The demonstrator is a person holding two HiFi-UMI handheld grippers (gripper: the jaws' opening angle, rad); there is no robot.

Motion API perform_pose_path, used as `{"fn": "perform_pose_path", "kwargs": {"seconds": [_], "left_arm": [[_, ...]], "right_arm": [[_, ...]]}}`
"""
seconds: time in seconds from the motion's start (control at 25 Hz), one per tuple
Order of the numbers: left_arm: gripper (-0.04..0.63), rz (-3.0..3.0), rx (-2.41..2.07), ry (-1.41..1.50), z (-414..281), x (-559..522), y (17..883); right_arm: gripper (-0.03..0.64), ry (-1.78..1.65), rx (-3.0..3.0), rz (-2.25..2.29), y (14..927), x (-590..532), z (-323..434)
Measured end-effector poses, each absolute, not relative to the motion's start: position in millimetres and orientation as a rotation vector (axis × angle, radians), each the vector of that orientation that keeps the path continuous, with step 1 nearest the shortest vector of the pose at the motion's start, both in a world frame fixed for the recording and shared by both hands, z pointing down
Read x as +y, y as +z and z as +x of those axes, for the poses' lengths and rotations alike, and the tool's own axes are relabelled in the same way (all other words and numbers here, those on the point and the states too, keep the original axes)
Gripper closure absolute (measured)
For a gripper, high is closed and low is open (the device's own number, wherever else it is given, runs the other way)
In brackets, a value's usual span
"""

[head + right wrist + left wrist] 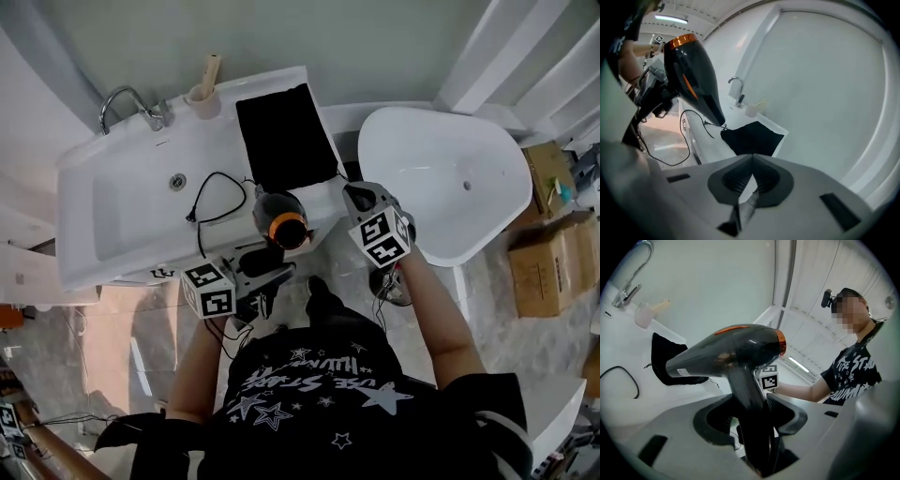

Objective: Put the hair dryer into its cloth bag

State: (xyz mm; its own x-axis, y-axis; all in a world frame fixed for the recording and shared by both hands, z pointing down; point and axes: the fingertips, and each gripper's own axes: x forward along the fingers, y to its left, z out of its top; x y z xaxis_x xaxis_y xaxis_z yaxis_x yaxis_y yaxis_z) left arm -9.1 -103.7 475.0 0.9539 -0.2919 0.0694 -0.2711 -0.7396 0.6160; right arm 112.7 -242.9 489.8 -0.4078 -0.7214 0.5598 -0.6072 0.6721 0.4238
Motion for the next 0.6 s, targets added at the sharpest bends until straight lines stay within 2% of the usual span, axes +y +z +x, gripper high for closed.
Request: {"fn": "perform_pose_path", "kwargs": {"seconds": [0.12,0.2,0.32,0.6], "left_arm": [[0.371,2.413,-0.442,-0.035,-3,-115,479],[0.371,2.400,-0.462,-0.031,1,-120,481],[0.371,2.390,-0.469,-0.026,9,-123,484],[0.371,2.356,-0.528,-0.028,15,-133,487]], "right_arm": [[0.607,-0.227,-2.150,0.886,505,-267,109],[0.560,-0.234,-2.148,0.812,514,-280,106],[0.526,-0.248,-2.137,0.727,524,-296,102],[0.497,-0.319,-2.104,0.474,564,-324,83]]}}
